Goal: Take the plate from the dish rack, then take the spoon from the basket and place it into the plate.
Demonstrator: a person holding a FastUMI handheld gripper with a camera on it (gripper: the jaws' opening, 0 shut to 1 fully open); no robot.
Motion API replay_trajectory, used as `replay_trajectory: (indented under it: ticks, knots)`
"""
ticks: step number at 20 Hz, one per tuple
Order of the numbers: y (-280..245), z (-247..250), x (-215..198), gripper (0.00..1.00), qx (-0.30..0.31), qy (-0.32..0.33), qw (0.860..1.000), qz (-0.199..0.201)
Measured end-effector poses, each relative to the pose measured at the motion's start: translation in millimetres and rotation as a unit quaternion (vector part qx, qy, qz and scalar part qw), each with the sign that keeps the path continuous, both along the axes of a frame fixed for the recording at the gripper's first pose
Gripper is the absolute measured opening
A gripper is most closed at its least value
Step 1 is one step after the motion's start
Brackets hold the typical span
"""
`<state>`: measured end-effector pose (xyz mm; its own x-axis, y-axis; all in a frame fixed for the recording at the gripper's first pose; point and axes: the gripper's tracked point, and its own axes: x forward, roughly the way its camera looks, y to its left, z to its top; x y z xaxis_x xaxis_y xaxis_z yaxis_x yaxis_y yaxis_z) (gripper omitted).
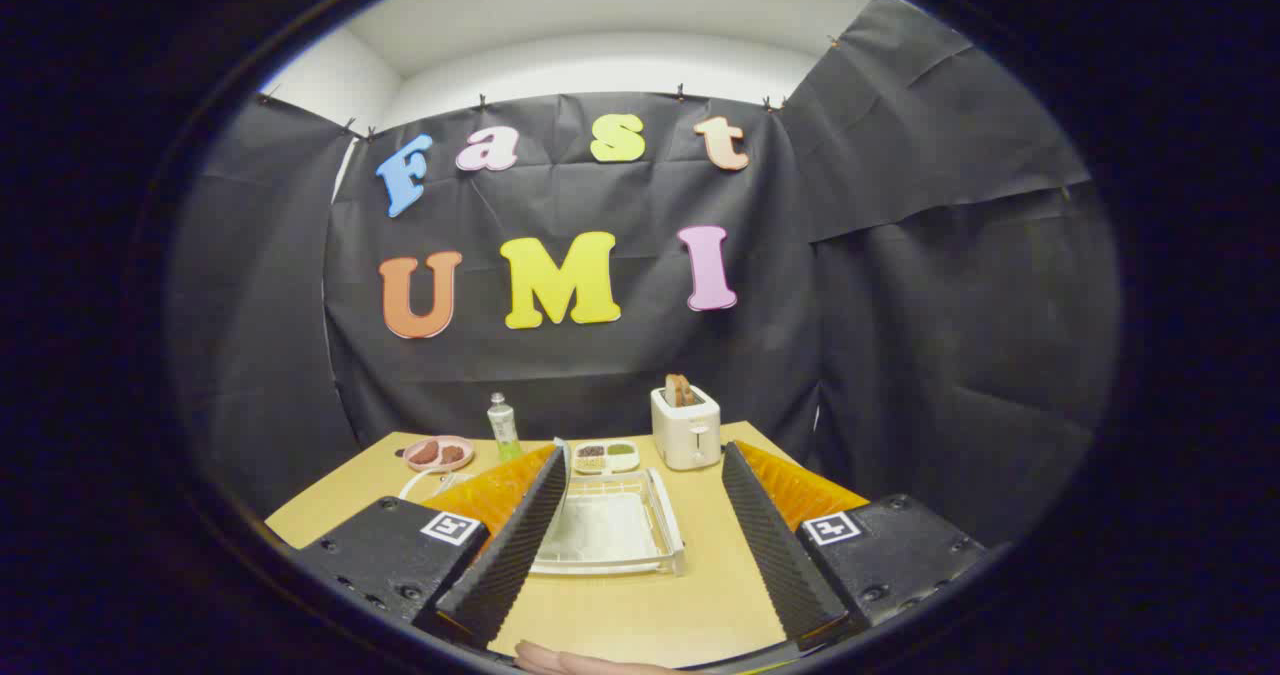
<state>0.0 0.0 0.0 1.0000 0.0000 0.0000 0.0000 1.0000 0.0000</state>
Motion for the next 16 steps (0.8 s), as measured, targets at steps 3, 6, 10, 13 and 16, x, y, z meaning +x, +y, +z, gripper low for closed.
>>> replay_trajectory:
  ticks: [3, 6, 10, 13, 16]
  knots:
    - [-1, -6, 5, 1.0, -0.002, 0.008, 1.0, 0.003]
    - [1, -10, 5, 1.0, -0.004, 0.017, 1.0, 0.011]
    - [-3, -9, 7, 1.0, -0.013, 0.012, 1.0, 0.002]
    - [-1, -10, 10, 1.0, -0.017, 0.014, 1.0, 0.003]
    - [8, -12, 19, 1.0, -0.035, 0.039, 0.999, 0.014]
